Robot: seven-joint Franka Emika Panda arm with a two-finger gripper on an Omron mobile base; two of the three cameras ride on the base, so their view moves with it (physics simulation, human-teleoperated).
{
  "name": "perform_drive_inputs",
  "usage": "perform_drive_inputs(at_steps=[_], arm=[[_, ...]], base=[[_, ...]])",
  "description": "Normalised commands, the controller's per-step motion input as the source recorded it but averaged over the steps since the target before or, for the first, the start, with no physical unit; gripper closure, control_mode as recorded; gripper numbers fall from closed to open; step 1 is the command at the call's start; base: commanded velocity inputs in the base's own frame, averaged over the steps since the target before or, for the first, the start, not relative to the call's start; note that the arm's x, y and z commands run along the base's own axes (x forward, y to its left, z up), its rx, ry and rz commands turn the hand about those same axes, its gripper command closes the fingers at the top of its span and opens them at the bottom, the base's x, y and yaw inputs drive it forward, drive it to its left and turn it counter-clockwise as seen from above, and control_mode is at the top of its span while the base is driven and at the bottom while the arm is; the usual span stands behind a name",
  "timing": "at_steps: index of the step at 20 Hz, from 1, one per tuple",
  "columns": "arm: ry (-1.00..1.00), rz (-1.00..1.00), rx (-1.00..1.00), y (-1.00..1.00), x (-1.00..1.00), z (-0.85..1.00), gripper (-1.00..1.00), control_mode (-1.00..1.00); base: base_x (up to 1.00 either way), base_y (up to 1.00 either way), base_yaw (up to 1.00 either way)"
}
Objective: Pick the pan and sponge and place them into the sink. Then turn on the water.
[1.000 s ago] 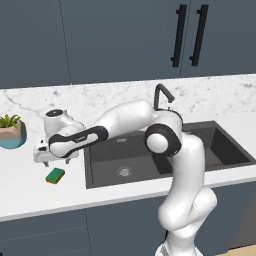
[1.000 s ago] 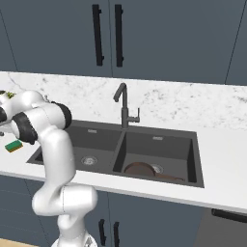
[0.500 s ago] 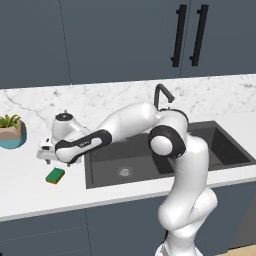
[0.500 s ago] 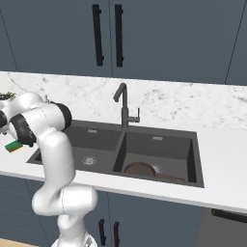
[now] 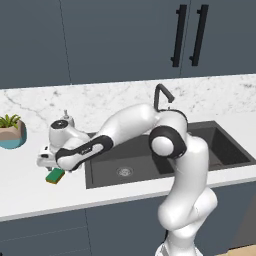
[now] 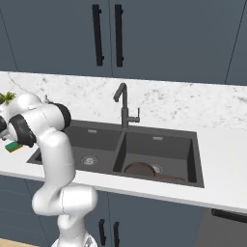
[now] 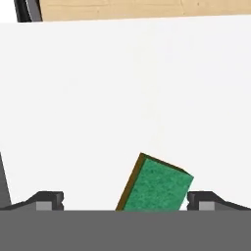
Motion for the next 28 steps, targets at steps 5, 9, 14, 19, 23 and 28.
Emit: perform_drive_inputs(at_steps=[5, 9, 14, 19, 23, 28], arm=[[0.09, 0.0, -0.14, 0.35, 0.28, 0.0, -1.0, -1.0], [0.04, 0.0, -0.13, 0.4, 0.36, 0.0, -1.0, -1.0], [0.01, 0.0, -0.09, 0.32, 0.1, -0.11, -1.0, -1.0], [0.0, 0.0, -0.01, 0.0, -0.04, -0.29, -1.0, -1.0], [0.0, 0.0, 0.0, -0.04, 0.0, -0.39, -1.0, -1.0], [-0.01, 0.0, 0.03, -0.2, 0.05, -0.3, -1.0, -1.0]], base=[[0.0, 0.0, 0.0], [0.0, 0.0, 0.0], [0.0, 0.0, 0.0], [0.0, 0.0, 0.0], [0.0, 0.0, 0.0], [0.0, 0.0, 0.0]])
